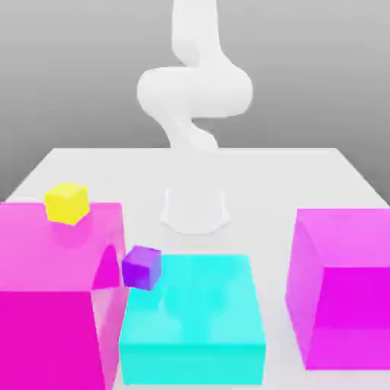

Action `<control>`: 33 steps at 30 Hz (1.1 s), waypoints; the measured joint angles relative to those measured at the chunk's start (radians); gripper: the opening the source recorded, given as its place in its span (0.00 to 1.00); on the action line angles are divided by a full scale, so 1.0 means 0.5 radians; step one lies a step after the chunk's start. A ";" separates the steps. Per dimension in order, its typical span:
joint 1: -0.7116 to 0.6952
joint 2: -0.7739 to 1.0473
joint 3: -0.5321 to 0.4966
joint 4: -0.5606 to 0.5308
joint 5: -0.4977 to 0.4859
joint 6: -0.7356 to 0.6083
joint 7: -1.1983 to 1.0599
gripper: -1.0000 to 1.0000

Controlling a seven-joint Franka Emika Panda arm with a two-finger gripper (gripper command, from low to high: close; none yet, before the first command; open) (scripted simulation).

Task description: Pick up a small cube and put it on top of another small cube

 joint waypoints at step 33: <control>0.362 1.548 0.436 -0.105 0.588 -1.298 -0.317 0.50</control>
